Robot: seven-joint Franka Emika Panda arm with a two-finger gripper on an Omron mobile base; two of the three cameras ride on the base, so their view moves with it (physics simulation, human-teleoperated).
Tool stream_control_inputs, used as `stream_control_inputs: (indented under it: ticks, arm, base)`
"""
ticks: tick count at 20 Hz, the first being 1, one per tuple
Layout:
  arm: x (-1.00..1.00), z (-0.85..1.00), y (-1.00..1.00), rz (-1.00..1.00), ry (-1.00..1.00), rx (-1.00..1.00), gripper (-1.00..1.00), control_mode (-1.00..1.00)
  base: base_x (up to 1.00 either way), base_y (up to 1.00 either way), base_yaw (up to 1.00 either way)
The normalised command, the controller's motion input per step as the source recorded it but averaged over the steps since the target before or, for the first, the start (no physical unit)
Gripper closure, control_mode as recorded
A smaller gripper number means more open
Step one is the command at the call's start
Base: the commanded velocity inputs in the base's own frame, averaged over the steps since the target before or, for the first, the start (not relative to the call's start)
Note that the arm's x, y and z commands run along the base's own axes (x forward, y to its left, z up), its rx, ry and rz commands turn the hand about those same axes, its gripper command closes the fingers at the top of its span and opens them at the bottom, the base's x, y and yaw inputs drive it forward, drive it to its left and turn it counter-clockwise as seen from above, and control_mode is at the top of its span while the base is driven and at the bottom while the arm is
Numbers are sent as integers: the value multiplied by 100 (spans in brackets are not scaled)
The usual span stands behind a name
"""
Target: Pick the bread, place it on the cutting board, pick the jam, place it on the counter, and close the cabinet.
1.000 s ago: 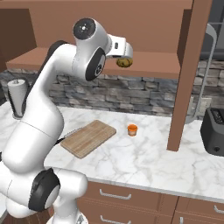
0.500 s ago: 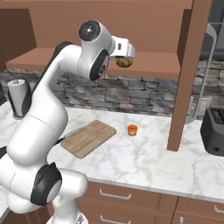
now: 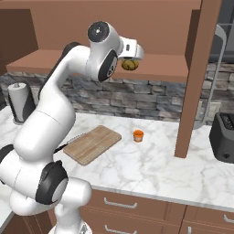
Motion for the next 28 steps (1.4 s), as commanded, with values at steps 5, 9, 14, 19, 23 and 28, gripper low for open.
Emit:
stream_control_inputs:
  ticks: [5, 9, 14, 19, 23, 28]
  arm:
    - [11, 0, -4, 0, 4, 2, -100, -100]
    - [9, -1, 0, 0, 5, 2, -100, -100]
    - [9, -8, -3, 0, 3, 1, -100, -100]
    - [7, -17, -5, 0, 1, 0, -100, -100]
    - [9, -20, -6, 0, 0, 0, -100, -100]
    - [15, -10, -1, 0, 0, 0, -100, -100]
  base:
    - [0, 0, 0]
    - [0, 0, 0]
    - [0, 0, 0]
    - [0, 0, 0]
    - [0, 0, 0]
    - [0, 0, 0]
